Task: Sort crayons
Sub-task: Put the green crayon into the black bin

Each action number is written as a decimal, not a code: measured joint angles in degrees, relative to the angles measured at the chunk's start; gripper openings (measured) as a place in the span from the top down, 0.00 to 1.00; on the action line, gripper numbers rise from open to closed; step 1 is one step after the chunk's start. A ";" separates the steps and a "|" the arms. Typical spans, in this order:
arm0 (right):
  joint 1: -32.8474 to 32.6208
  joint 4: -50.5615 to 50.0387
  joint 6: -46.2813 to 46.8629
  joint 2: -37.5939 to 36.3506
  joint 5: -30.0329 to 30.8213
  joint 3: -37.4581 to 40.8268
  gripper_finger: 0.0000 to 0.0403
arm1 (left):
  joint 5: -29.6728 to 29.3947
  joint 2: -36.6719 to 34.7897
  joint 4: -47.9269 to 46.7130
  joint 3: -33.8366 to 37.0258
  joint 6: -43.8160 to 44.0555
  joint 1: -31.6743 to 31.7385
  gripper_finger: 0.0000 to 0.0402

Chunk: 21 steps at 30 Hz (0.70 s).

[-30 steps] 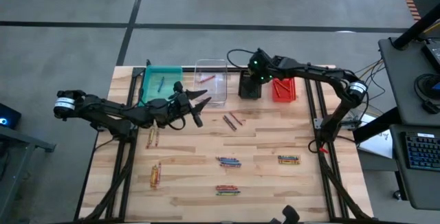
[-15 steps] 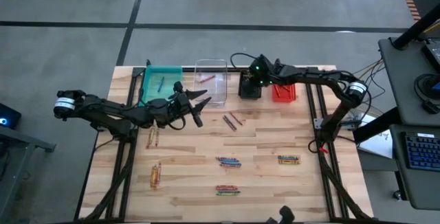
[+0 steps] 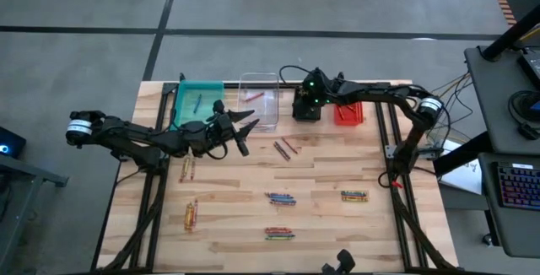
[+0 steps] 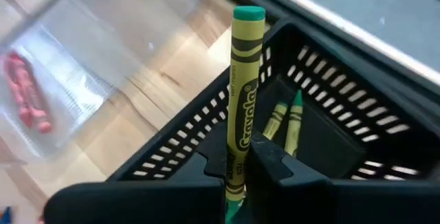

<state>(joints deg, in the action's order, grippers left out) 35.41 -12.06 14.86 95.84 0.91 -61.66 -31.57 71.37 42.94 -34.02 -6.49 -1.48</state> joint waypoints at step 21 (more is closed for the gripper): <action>0.25 -14.98 -1.80 5.09 1.64 -8.43 0.91 | -0.92 0.00 -1.02 0.00 1.01 0.00 0.68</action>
<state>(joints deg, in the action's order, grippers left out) 35.66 -27.04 13.06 100.93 2.55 -70.08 -32.49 71.37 41.92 -34.02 -5.48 -1.48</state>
